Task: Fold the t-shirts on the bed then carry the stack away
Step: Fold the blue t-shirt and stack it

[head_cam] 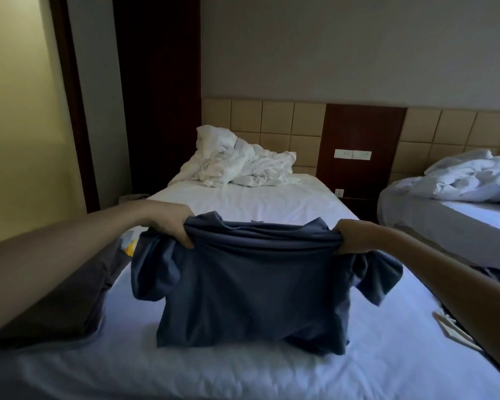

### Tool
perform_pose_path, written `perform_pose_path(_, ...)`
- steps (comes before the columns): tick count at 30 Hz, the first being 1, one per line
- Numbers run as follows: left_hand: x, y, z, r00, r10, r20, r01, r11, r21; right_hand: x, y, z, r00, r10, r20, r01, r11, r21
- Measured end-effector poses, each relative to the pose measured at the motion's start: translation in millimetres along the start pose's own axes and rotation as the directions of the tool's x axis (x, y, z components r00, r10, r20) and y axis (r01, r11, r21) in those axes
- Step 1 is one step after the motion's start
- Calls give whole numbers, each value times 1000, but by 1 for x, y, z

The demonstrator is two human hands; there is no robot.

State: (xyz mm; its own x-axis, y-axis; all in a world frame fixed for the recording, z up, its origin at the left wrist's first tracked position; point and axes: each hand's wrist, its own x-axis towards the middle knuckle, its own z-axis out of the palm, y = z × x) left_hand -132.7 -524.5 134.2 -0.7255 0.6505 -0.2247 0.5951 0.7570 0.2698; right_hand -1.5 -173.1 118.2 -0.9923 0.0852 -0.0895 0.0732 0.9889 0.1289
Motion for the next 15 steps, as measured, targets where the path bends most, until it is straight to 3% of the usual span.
perform_pose_path(3,30,-16,6,995,8,-101,-7,1000,11,25,2,8,992,45,-120,-54,996,-72)
perform_pose_path(6,61,-23,-5,949,22,-315,16,993,117,58,6,-3,948,81,-308,-155,962,-224)
perform_pose_path(8,76,-23,-28,853,22,-522,48,992,120,84,13,-26,871,93,-483,-253,927,-278)
perform_pose_path(12,91,-22,-74,517,90,-851,121,977,176,110,26,-75,684,115,-720,-312,939,-146)
perform_pose_path(13,93,-22,-76,471,116,-875,115,975,191,113,27,-77,647,104,-755,-300,945,-127)
perform_pose_path(15,97,-23,-64,482,132,-866,88,976,198,115,28,-67,612,94,-785,-268,959,-94)
